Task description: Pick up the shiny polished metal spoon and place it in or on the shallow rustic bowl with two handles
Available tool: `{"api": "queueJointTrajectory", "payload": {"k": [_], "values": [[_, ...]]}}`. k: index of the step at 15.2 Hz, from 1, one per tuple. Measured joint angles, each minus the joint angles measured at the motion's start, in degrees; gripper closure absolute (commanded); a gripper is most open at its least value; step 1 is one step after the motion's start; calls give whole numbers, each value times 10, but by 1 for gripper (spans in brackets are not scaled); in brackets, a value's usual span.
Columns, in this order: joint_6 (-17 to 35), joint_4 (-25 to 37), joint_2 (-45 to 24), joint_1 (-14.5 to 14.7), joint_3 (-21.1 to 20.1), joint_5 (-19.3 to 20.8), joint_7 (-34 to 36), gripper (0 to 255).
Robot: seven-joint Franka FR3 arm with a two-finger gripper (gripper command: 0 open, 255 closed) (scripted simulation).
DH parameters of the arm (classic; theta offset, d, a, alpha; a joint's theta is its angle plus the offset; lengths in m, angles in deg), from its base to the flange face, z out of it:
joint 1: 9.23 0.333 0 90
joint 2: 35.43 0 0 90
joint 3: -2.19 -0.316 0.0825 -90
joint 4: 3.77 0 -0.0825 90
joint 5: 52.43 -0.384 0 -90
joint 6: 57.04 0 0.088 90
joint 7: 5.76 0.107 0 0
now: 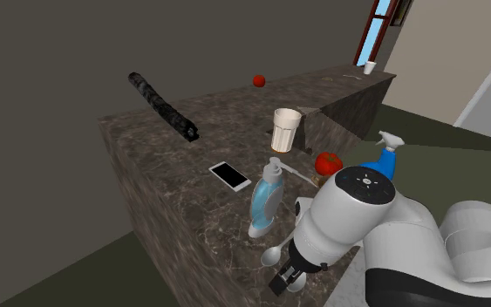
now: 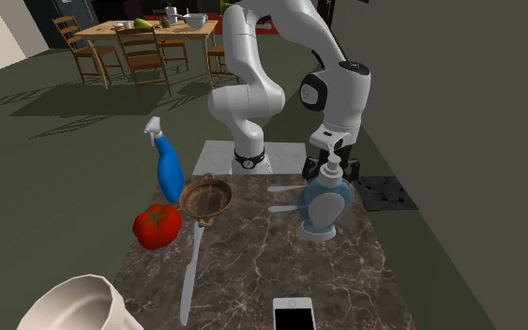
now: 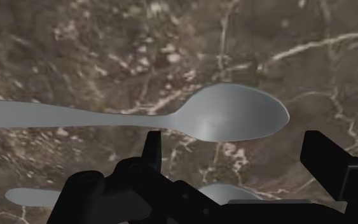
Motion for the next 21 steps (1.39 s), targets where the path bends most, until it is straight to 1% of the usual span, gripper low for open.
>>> {"api": "queueJointTrajectory", "payload": {"k": [1,11,13,21], "values": [[0,0,0,0,0,0,0,255],[0,0,0,0,0,0,0,255],[-12,5,8,1,5,2,-1,255],[-95,38,58,7,40,18,-8,255]]}}
